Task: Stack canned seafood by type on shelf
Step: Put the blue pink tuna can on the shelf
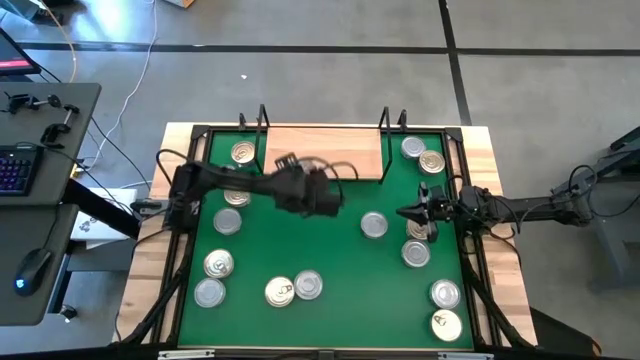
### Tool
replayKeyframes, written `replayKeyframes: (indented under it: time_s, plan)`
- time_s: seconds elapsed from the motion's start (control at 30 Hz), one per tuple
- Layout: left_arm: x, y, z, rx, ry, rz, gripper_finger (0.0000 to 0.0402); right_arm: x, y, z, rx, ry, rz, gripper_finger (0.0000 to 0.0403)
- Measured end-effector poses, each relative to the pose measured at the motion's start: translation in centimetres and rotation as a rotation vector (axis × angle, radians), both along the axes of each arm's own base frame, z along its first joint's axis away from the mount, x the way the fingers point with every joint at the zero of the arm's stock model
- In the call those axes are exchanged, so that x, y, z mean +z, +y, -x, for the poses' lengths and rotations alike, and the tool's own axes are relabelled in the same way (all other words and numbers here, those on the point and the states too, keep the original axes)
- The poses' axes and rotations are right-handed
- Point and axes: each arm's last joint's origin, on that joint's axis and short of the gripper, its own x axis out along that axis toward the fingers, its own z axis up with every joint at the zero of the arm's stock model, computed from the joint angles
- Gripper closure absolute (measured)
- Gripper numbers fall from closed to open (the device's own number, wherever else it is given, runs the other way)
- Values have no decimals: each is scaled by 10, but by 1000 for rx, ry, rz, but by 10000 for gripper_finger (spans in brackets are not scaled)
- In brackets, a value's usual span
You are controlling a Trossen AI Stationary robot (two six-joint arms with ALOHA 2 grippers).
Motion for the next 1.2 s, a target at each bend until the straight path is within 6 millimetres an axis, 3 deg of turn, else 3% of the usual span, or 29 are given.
replayKeyframes:
  time_s: [0.2, 0.4, 0.53, 0.8, 0.9, 1.0, 1.2]
  plan:
    - [-24, 54, 10, 107, 89, -46, 242, 0, 0, 0, -9, 0, 0, 403]
    - [-50, 95, 20, 187, 101, -30, 242, 0, 0, 0, -8, 1, 2, 403]
    - [-61, 110, 23, 194, 92, -20, 242, 0, 0, 0, -8, 0, 3, 403]
    - [-64, 131, 28, 220, 97, 31, 242, 1, 0, 0, -10, -14, -19, 403]
    - [-65, 139, 30, 239, 93, 30, 222, 2, 0, 0, -10, -21, -24, 403]
    - [-69, 145, 30, 245, 86, 15, 200, 2, 0, 0, -11, -22, -42, 403]
    - [-75, 148, 30, 235, 85, -9, 202, 2, 0, 0, -11, -23, -49, 403]
